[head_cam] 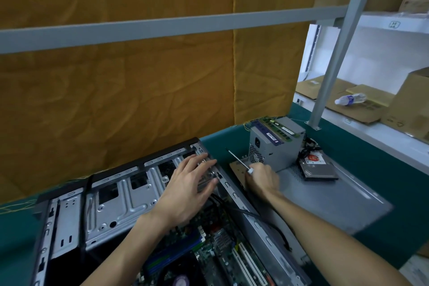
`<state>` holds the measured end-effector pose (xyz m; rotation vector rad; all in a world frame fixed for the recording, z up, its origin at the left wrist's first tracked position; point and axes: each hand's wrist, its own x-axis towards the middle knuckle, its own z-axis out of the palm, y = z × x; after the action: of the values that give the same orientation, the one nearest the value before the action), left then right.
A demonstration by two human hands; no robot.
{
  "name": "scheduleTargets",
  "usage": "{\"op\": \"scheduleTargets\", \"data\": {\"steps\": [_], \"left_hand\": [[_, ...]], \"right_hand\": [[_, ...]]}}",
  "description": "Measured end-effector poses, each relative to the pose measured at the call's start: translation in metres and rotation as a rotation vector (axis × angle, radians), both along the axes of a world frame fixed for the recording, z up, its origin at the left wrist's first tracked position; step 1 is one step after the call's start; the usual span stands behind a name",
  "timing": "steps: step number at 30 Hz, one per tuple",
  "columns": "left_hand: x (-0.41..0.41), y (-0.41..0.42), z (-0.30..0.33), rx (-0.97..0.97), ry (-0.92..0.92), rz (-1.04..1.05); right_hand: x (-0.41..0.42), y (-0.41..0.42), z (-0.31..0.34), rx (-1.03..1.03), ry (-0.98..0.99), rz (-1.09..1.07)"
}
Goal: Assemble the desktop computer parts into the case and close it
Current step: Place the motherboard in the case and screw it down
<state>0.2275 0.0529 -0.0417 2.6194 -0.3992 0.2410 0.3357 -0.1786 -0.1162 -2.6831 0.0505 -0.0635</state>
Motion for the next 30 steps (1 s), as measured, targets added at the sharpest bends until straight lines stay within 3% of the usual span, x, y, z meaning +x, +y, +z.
{"op": "scheduleTargets", "data": {"steps": [3,6,10,13,17,20,21,24,26,30], "left_hand": [[-0.002,-0.001,0.003,-0.044,-0.039,0.018],[-0.008,-0.007,0.012,-0.176,-0.115,0.019],[-0.018,-0.022,0.026,-0.674,-0.096,0.003],[-0.027,-0.033,0.038,-0.863,-0.096,-0.06],[-0.035,-0.031,0.044,-0.898,-0.127,-0.122],[-0.038,-0.027,0.043,-0.812,-0.139,-0.16],[-0.037,-0.024,0.04,-0.733,-0.143,-0.15],[-0.022,-0.019,0.033,-0.468,-0.025,-0.113],[-0.007,-0.024,0.029,-0.306,0.083,-0.145],[0.018,-0.038,0.023,0.115,-0.014,-0.239]], "right_hand": [[-0.008,0.0,0.016,0.168,-0.031,-0.028],[-0.029,0.003,0.055,0.663,0.023,-0.019],[-0.071,0.004,0.12,1.193,0.309,0.137],[-0.101,0.013,0.147,1.366,0.532,0.188],[-0.127,0.02,0.15,1.475,0.672,0.213],[-0.139,0.016,0.15,1.386,0.578,0.14],[-0.144,0.013,0.149,1.243,0.456,0.13],[-0.159,-0.001,0.143,0.55,0.017,0.127],[-0.173,-0.013,0.14,0.336,0.003,0.115],[-0.2,-0.027,0.122,-0.019,0.124,0.126]]}}
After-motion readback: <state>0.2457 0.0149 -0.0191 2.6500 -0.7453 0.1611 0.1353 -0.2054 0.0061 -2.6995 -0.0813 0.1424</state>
